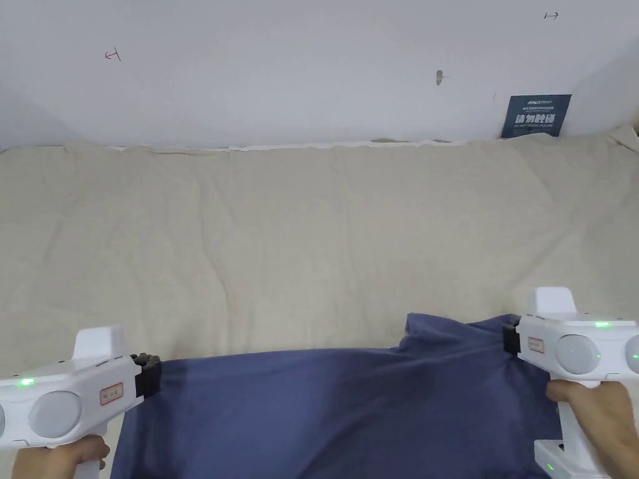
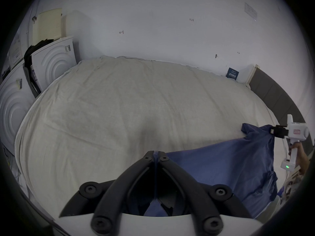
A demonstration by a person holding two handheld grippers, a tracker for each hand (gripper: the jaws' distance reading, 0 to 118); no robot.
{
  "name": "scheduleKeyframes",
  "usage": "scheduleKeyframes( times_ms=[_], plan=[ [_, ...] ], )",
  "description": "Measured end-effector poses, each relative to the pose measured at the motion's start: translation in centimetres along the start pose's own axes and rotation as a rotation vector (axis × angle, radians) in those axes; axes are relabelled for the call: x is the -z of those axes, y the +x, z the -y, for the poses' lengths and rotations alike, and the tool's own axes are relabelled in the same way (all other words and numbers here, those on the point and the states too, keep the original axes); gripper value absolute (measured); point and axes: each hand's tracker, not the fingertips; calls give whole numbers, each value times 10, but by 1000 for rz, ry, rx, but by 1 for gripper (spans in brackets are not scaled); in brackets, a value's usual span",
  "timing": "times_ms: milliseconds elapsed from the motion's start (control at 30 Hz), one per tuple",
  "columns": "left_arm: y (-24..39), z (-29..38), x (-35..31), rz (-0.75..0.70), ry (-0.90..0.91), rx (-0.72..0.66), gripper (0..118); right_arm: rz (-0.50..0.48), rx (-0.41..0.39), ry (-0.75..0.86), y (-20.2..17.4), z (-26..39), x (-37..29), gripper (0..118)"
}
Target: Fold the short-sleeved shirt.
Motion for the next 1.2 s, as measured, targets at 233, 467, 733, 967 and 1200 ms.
scheduleKeyframes(
  times_ms=[233,467,733,967,1200],
  plan=[
    [-22,33,-52,6,13,-104,3,-99,55,93,20,50,-129,2],
    [-39,98,-88,15,-51,-149,3,-122,112,63,33,132,-190,2],
    [-38,175,-85,-50,-163,-93,3,-52,178,-85,47,219,-167,2],
    [-27,186,-70,-109,-194,-85,8,-1,179,-138,43,232,-148,6],
    [-4,147,-120,-59,-10,-65,116,58,102,82,24,179,-194,110]
  ],
)
